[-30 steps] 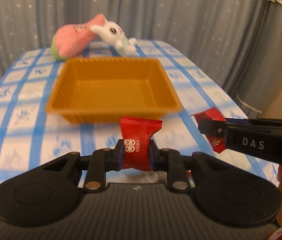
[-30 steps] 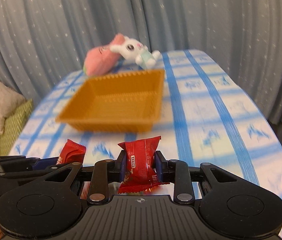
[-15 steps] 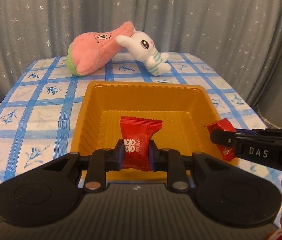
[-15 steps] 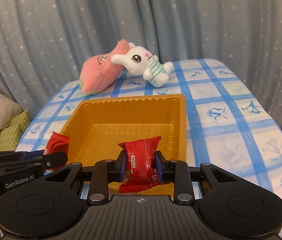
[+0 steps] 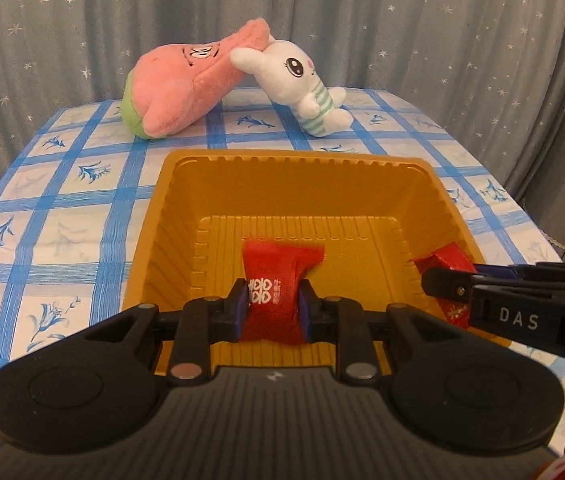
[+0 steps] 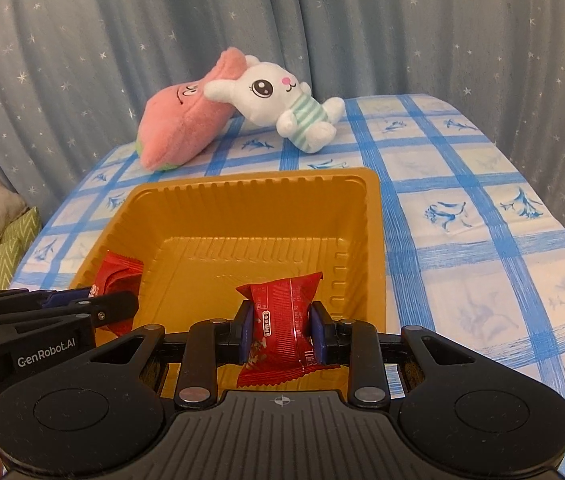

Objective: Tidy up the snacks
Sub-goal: 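Open both tools to drop the red candies into the tray, then withdraw both open tools from the tray back toward the snack pile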

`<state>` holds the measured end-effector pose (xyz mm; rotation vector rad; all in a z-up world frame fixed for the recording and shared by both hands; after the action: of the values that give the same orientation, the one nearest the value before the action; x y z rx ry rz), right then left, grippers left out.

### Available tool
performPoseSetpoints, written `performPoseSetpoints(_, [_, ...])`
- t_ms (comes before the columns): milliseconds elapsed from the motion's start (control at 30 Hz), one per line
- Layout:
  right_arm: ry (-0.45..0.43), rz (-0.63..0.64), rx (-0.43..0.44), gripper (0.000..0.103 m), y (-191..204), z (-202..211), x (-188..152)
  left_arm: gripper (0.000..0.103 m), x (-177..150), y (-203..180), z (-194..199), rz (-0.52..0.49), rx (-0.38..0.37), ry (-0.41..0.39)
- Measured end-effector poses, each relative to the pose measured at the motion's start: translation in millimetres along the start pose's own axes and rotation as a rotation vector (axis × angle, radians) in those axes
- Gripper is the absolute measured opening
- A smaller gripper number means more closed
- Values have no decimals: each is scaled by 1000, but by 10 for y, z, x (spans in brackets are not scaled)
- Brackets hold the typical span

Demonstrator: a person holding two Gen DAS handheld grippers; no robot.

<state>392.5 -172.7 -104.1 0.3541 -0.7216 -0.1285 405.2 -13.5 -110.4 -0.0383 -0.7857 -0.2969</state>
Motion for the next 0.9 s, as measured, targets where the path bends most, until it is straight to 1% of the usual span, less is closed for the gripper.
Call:
performPoseSetpoints(33, [1, -1, -1, 30, -9, -6, -1, 32, -2, 3, 6, 0, 1, -5])
performPoseSetpoints(67, [1, -2, -3, 30, -17, -7, 0, 33, -9, 6, 16, 0, -3, -8])
performPoseSetpoints(400, [-6, -19, -1, 30, -35, -9, 29, 34, -112, 133, 177, -1, 17, -13])
performPoseSetpoints(500, [-21, -42, 31, 30, -6, 4, 48, 37, -145, 161, 229, 8, 16, -14])
performPoseSetpoints(533, [-24, -49, 47, 33, 5, 7, 59, 39, -157, 165, 255, 10, 16, -15])
performPoseSetpoints(567, [-29, -53, 53, 49, 10, 16, 70, 41, -170, 168, 282, 11, 17, -17])
performPoseSetpoints(600, [-42, -60, 57, 62, 9, 41, 83, 42, -184, 172, 312, 14, 18, -18])
performPoseSetpoints(633, [-60, -73, 66, 79, -3, 81, 95, 44, -196, 173, 344, 18, 18, -21])
performPoseSetpoints(800, [-77, -95, 57, 80, -74, 289, 105, 51, -277, 161, 562, 52, 21, -37])
performPoseSetpoints(867, [-83, -96, 44, 80, -124, 404, 68, 58, -321, 144, 682, 66, 23, -46])
performPoseSetpoints(900, [-87, -96, 38, 80, -148, 472, 36, 60, -345, 131, 743, 72, 25, -49])
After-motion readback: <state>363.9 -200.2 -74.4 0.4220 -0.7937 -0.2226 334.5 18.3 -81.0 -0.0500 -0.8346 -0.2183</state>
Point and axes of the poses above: each gripper's, at about its wrist camera, not at the fingertips, and z roughly against the way its jaws point, y to its left, x to its top, the point moved 7 cm from there along -z, roughly the way its jaws point, and after that the axes turned 11 degrees about -z, right-handed, at the moved point
